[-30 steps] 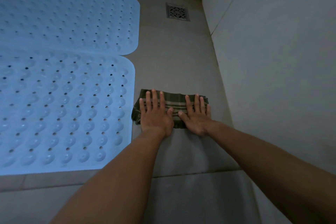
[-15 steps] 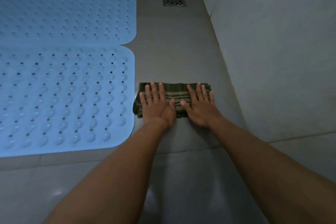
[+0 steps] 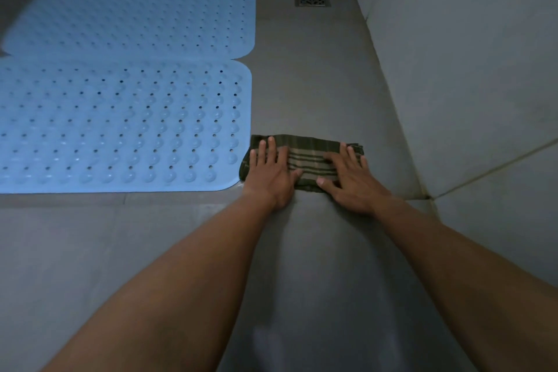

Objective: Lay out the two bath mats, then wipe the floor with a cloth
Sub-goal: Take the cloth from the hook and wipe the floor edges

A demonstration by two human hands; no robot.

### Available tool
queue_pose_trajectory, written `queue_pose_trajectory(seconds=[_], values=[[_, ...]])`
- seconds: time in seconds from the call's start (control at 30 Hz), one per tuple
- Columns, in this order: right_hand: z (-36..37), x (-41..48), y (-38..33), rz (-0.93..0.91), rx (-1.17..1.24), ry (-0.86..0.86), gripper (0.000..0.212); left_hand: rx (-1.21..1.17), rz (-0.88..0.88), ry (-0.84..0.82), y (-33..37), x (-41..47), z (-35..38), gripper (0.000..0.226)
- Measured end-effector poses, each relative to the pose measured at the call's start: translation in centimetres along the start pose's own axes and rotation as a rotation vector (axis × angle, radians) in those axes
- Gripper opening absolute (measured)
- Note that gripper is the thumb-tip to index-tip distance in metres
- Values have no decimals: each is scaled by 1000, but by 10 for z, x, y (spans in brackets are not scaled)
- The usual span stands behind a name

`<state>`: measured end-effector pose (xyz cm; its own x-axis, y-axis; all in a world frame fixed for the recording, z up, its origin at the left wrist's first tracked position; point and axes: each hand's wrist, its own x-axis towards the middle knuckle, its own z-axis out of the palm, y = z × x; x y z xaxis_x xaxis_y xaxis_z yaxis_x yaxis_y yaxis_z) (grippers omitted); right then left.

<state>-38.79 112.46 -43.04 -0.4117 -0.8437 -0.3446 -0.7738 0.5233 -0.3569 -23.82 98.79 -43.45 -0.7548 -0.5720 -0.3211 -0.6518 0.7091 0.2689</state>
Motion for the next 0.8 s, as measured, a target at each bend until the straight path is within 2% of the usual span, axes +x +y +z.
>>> queue_pose_trajectory(seconds=[0.13,0.2,0.3,0.4,0.5,0.7,0.8], values=[[-13,-8,6,-52,-87,-86,68,0,94,-38,-12,-15,-6,71],[-16,-8,4,-55,-102,-48,58,70,129,-62,-19,-20,-12,68],[-17,-10,-8,-88,-186,44,39,189,172,2,-22,-21,-18,52],[-20,-10,-21,-112,-278,59,22,283,196,63,-14,-25,-25,37],[-26,-12,-26,-132,-303,-6,22,279,216,76,-8,-35,-31,25],[-24,-39,-40,-118,-228,-110,10,354,279,38,-19,-64,-39,23],[-16,-52,-48,-94,-178,-110,19,383,276,15,-26,-81,-41,23]])
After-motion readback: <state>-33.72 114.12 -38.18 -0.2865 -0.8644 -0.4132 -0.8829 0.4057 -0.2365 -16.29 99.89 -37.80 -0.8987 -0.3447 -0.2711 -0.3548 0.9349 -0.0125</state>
